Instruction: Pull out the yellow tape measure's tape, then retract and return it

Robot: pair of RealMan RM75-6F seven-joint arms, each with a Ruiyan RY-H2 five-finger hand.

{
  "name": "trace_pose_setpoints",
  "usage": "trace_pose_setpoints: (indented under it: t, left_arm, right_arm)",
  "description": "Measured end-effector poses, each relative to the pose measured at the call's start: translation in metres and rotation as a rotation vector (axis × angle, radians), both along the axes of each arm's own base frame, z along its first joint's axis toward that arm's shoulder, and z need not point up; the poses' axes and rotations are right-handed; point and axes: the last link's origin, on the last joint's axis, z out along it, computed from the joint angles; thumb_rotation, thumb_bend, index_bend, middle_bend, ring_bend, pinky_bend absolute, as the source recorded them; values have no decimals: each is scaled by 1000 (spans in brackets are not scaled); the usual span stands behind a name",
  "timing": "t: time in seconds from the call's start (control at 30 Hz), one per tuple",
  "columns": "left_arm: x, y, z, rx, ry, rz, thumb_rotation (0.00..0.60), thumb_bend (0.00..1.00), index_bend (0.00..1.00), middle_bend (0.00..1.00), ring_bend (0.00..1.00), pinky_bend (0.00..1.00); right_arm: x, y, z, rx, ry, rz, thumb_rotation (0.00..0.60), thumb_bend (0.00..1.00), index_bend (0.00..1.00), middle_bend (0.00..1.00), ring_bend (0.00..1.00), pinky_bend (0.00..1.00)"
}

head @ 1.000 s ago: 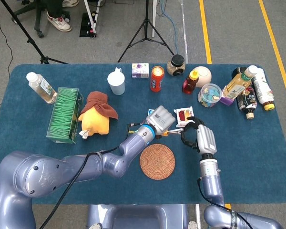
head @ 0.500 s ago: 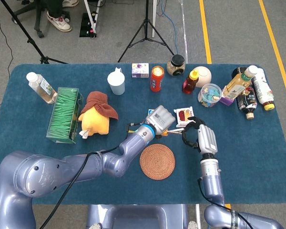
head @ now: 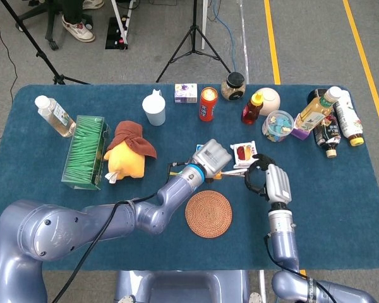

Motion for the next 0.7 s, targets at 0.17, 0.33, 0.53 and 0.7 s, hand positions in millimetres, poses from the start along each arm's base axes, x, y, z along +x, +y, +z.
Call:
trace_pose_setpoints:
  t: [0.17,0.33,0.53,0.7]
  left_arm:
    - [-1,1,1,3,2,2,600,433,671,551,496,626]
    - [-3,2,3,7,3,6,600,433,671,551,496,626]
    - [-11,6,11,16,13,17,600,433,671,551,496,626]
    - [-17,9,17,22,21,25,600,433,671,551,496,626]
  right_arm:
    - [-2,0,2,-10,-1,-10,538,598,581,260,219,311]
    - [-5,-1,5,-21,-3,-21,544,607,583,261,220,316]
    - [-12,-3,13,-52,-6,-44,553,617,583,262,220,316]
    - [-16,-3,18,-68,-10,-58,554,623,583,262,220,317]
